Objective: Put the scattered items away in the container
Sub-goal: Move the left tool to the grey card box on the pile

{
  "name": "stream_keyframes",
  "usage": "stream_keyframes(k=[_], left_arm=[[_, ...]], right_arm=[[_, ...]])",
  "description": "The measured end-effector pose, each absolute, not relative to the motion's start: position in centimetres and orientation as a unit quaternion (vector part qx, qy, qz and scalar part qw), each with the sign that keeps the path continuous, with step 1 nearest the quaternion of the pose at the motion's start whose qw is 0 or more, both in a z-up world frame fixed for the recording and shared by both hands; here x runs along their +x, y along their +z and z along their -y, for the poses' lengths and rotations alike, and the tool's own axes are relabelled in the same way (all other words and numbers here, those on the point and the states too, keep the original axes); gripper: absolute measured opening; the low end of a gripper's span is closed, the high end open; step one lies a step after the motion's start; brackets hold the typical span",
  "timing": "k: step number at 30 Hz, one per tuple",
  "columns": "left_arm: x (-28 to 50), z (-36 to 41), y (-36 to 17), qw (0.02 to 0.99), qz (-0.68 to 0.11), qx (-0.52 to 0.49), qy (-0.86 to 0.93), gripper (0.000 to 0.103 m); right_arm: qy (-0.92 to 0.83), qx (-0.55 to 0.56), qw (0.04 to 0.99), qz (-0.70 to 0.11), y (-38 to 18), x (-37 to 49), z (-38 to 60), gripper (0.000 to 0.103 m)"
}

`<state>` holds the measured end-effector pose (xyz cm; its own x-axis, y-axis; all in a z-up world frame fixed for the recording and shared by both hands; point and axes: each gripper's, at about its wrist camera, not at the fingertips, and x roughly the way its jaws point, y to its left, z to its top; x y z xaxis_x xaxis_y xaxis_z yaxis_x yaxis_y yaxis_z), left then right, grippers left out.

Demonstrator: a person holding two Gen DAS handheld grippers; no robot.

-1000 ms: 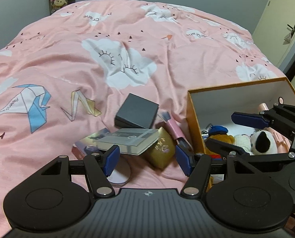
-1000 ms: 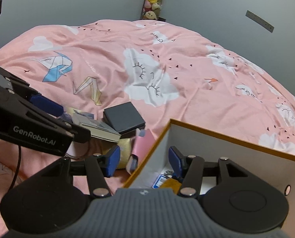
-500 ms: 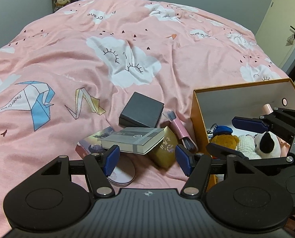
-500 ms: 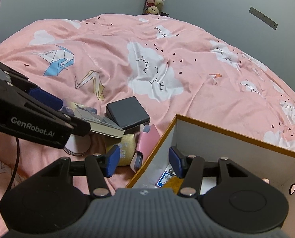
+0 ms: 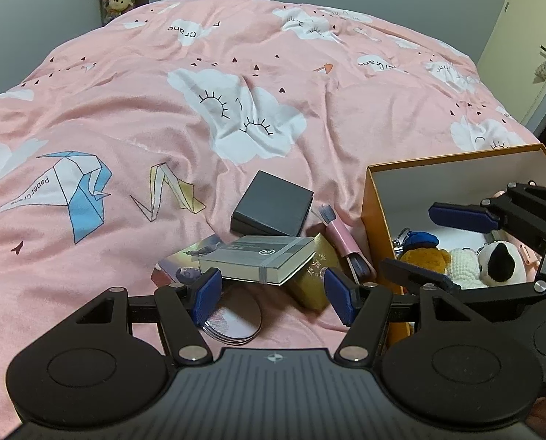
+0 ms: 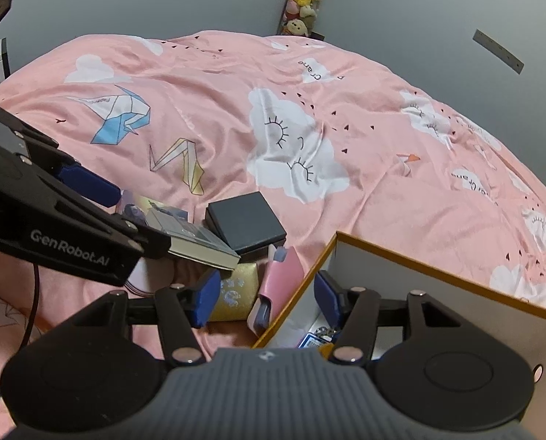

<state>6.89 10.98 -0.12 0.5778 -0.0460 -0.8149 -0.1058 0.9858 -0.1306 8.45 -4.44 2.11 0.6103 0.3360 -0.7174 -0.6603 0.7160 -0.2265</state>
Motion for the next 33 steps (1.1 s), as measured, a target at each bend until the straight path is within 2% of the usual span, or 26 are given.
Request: stream_keyframes(k=[7, 11, 19, 26, 33], left_arm=[[6.8, -11.4, -0.2, 0.885, -0.459, -0.079, 0.016, 0.073], [6.8, -12.0, -0.2, 0.883, -0.462, -0.077, 0.015, 0.073], [7.1, -12.8, -1.1, 0.880, -0.471, -0.065, -0.005, 0.073], [7.3, -10.9, -1.7, 0.886, -0.461, 0.027, -0.037, 0.073], [7.6, -8.9, -3.2, 0.884, -0.447, 0.125, -0.051, 0.073]], right_arm=[[0.313, -0.257, 0.853, -0.328, 2.1, 8.7, 3.7, 0.057], [0.330, -0.263, 0.843, -0.332, 1.6, 9.1, 3.1, 0.049], [0.360, -0.263, 0.824, -0.350, 0.2, 10.0, 2.2, 0.046], [0.360, -0.262, 0.817, -0.366, -0.8, 11.0, 1.9, 0.030], [0.351, -0.243, 0.822, -0.376, -0.8, 11.9, 2.7, 0.030]])
